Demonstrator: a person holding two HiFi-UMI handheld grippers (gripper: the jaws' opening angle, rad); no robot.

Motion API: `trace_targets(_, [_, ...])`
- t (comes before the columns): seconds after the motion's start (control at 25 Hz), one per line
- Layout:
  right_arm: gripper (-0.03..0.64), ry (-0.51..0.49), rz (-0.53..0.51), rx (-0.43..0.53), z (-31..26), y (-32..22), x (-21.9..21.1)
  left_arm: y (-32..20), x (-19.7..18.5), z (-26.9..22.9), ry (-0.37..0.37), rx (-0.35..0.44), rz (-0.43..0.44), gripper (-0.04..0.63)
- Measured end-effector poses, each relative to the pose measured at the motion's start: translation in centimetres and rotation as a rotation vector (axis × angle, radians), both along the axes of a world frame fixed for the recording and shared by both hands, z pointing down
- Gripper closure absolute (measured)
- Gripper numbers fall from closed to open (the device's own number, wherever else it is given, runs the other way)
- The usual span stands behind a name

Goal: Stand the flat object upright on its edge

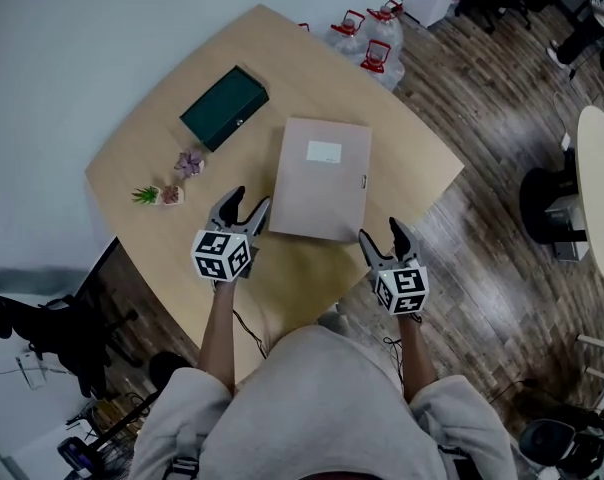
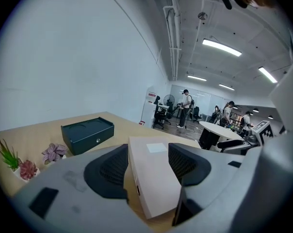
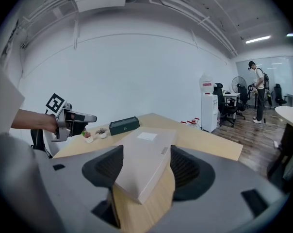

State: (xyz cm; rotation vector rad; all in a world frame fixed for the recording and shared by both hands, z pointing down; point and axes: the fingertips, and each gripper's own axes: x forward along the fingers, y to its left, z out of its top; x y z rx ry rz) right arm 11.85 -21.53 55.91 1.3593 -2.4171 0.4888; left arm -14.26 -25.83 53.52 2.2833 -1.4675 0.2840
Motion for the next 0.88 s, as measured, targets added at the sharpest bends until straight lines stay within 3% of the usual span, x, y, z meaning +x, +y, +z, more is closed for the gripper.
trace_targets(0.28, [0.322,0.013,0.043,-0.024,0.6,-1.3,-0.4,-1.8,0.3,2.8,0.058,-0.044,0.025,0.348])
trace_targets(0.88, [0.316,0.028,0.052,-0.097,3.7,-3.8,-0.6,-3.2,1.0,8.8,0.102,-0.168,0.061,0.337])
